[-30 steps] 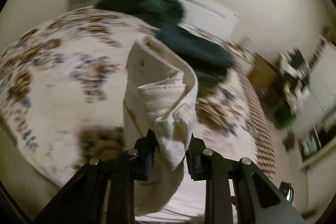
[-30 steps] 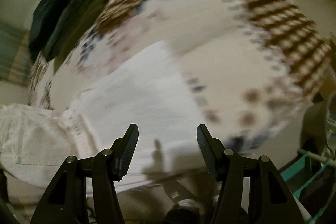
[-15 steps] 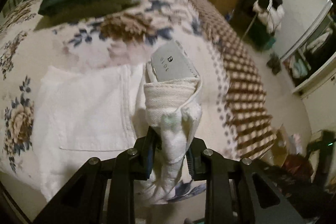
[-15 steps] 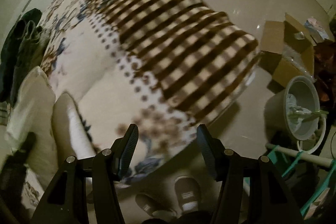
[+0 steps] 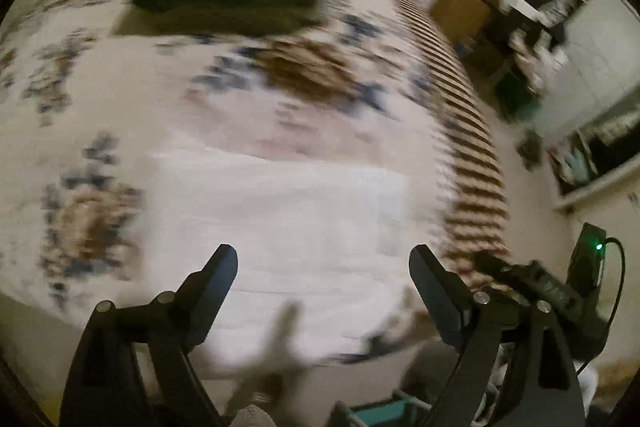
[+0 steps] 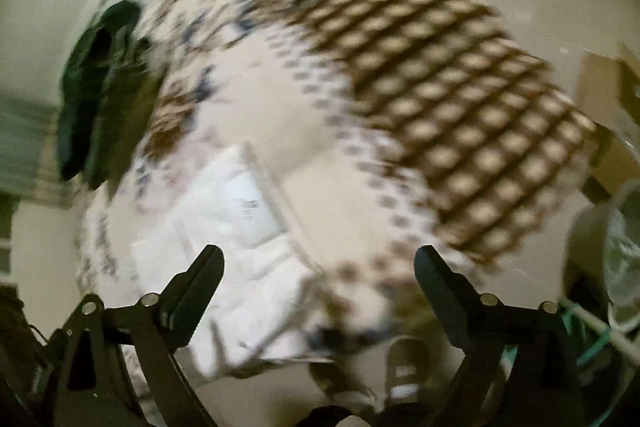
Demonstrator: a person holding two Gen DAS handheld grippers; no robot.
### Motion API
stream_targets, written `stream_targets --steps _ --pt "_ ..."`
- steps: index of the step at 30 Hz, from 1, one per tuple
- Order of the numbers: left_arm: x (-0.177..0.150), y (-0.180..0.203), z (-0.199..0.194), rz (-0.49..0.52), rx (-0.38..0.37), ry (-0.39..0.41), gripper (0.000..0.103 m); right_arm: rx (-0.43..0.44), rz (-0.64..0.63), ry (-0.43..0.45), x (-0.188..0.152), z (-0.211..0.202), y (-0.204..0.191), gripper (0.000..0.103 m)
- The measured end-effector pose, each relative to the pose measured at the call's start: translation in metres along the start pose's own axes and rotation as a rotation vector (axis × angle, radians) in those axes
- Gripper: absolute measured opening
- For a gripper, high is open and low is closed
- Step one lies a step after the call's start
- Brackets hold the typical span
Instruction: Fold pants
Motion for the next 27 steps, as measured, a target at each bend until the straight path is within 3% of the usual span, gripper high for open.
stream_targets --steps 3,6,8,10,11,12,13,16,17,21,25,27 --pt "0.017 -0.061 0.01 -0.063 0.114 0.002 0.088 0.041 -0.027 -0.083 0.011 0.044 -0.018 0.1" --pt "0.024 -0.113 0.029 -0.117 0.204 -0.021 0.088 0.078 0.024 -0.176 0.009 0.085 -0.021 0.1" --pt "0.022 -0.136 0.043 -0.136 0.231 -0.056 0.088 0.076 0.077 -0.26 -0.002 0.112 -0.016 0.1" --pt "0.02 -0.149 0.051 -0.155 0.237 -0.083 0.088 0.099 0.134 -0.282 -0.011 0.121 -0.012 0.1" --pt "0.017 -0.152 0.055 -0.167 0.233 -0.099 0.088 0.113 0.146 -0.252 -0.013 0.117 -0.014 0.093" --pt "0.014 -0.155 0.059 -0.179 0.223 -0.111 0.088 0.132 0.132 -0.23 -0.015 0.113 -0.019 0.063" --pt "0.012 -0.155 0.062 -0.187 0.214 -0.119 0.088 0.124 0.116 -0.218 -0.017 0.108 -0.022 0.047" --pt "0.008 -0.152 0.068 -0.215 0.175 -0.141 0.088 0.063 0.06 -0.167 -0.025 0.087 -0.032 0.023" --pt "0.007 -0.15 0.069 -0.219 0.161 -0.147 0.088 0.03 0.056 -0.149 -0.024 0.077 -0.03 0.01" --pt "0.011 -0.139 0.072 -0.195 0.133 -0.16 0.088 0.011 0.082 -0.102 -0.033 0.039 -0.022 0.01" --pt "0.013 -0.135 0.082 -0.178 0.125 -0.185 0.088 -0.024 0.086 -0.162 -0.046 0.044 0.0 0.01" --pt "0.012 -0.135 0.084 -0.166 0.121 -0.196 0.088 0.026 0.123 -0.157 -0.049 0.047 0.004 0.018"
Point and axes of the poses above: each gripper's, at about its wrist camera, not at the fingertips, and z roughly the way its jaws point, y to its right, x to its top, the point moved 8 cm from there along z, roughly the way its jaws point, and after that the axes turned 12 degrees about -z, right-handed, at the moved point
